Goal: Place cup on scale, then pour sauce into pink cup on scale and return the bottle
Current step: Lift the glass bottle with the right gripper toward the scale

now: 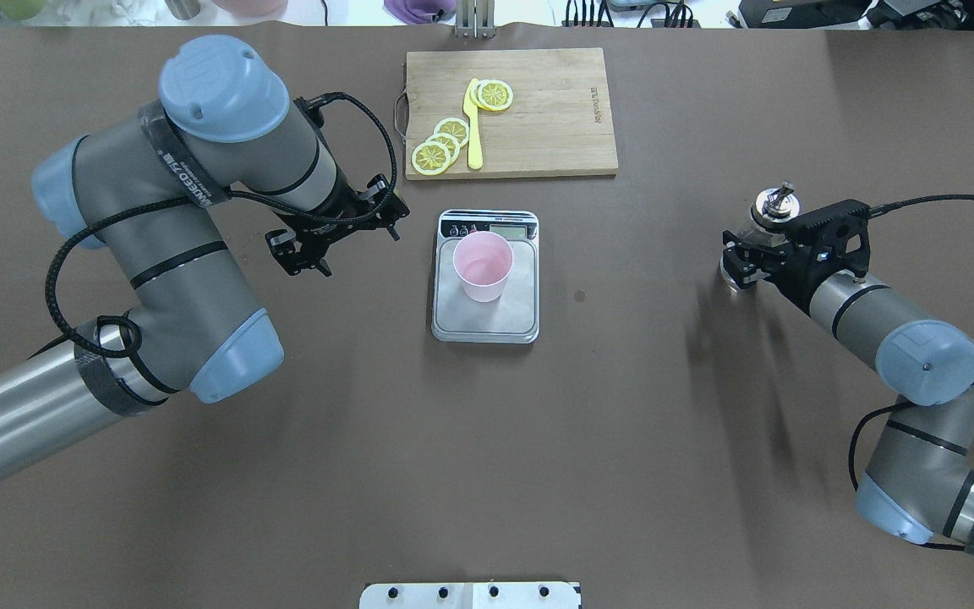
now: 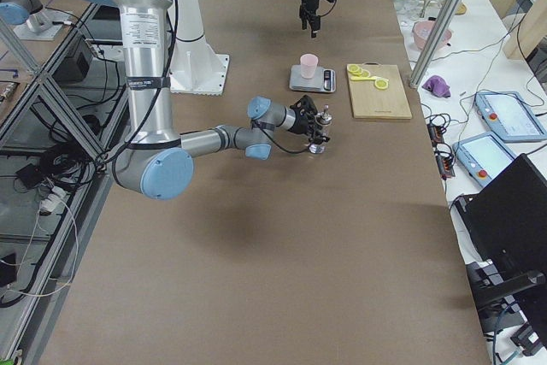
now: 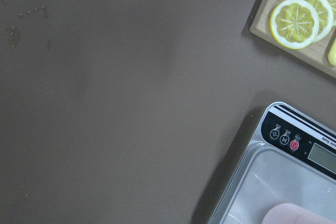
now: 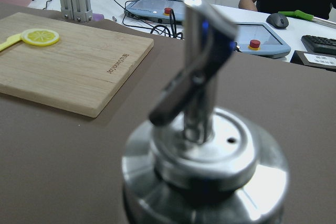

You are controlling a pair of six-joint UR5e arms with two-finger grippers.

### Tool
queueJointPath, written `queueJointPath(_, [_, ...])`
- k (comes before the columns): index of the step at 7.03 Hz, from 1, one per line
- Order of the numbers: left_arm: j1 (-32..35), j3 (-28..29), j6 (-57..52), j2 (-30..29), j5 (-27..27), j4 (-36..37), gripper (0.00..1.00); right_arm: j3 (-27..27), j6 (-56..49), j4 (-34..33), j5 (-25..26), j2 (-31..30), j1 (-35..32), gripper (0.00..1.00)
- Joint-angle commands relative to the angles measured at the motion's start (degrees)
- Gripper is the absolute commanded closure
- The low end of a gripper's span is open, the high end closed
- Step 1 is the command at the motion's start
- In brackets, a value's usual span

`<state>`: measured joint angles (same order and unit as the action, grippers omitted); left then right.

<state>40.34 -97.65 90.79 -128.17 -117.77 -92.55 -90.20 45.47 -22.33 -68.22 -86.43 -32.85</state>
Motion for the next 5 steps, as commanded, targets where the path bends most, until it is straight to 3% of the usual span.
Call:
queueJointPath(1, [0.00, 0.00, 0.00, 0.02, 0.00, 0.00, 0.02, 0.02, -0.99, 0.01, -0.33, 0.12, -1.06, 0.94])
queueJointPath(3, [0.00, 0.00, 0.00, 0.02, 0.00, 0.00, 0.02, -0.07, -3.63, 0.01, -0.77, 0.83, -2.39, 0.94])
queueJointPath(5, [0.00, 0.00, 0.00, 0.02, 0.00, 0.00, 0.02, 0.46, -2.93, -1.30, -0.25, 3.54, -3.09, 1.00])
